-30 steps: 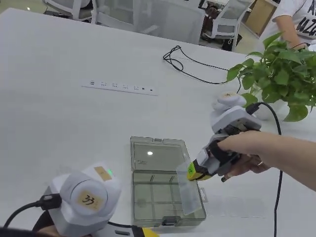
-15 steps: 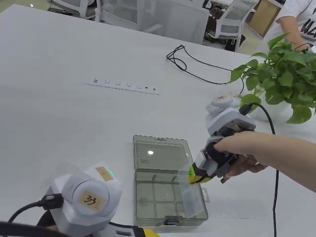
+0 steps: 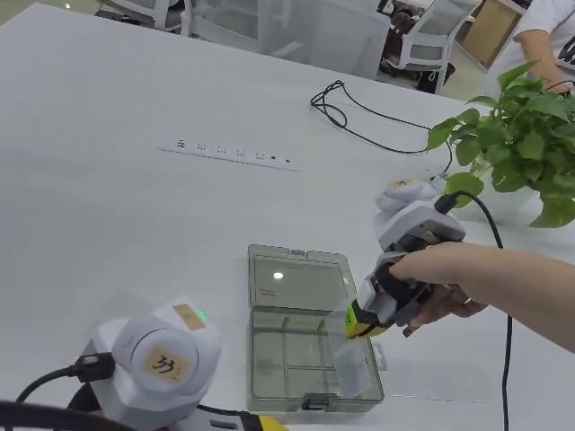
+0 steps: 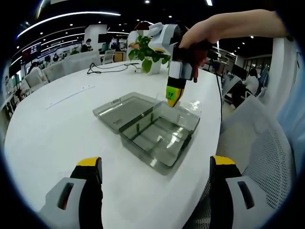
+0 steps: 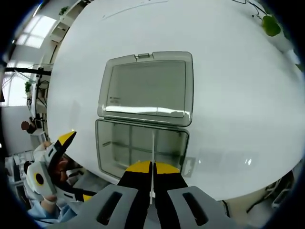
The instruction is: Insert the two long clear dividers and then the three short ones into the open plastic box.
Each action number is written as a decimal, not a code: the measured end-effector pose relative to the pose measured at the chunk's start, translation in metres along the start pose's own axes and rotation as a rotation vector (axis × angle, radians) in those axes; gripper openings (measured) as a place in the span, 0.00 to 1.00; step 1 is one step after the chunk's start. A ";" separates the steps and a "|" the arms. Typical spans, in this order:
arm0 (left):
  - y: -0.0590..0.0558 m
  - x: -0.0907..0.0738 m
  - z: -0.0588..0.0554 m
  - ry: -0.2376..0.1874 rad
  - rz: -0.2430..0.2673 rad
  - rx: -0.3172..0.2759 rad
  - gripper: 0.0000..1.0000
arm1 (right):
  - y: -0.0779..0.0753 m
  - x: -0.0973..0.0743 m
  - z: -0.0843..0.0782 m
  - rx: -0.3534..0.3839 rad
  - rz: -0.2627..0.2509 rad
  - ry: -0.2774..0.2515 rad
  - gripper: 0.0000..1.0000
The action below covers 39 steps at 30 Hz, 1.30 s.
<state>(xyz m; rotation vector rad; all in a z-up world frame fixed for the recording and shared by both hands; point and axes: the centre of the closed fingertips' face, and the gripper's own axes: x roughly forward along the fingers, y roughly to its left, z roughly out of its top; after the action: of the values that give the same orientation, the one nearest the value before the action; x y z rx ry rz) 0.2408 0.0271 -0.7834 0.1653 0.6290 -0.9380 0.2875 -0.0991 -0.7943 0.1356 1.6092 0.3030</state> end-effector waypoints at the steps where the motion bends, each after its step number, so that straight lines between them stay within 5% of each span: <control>1: 0.000 0.000 0.000 -0.001 0.001 0.000 0.95 | -0.001 0.000 -0.001 0.006 -0.005 0.005 0.02; 39: 0.002 0.002 -0.010 0.022 0.003 -0.008 0.93 | 0.002 0.007 -0.001 0.041 -0.004 0.043 0.02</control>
<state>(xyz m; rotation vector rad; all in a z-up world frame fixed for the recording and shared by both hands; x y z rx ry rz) 0.2391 0.0307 -0.7929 0.1697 0.6529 -0.9322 0.2862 -0.0949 -0.8007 0.1584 1.6588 0.2719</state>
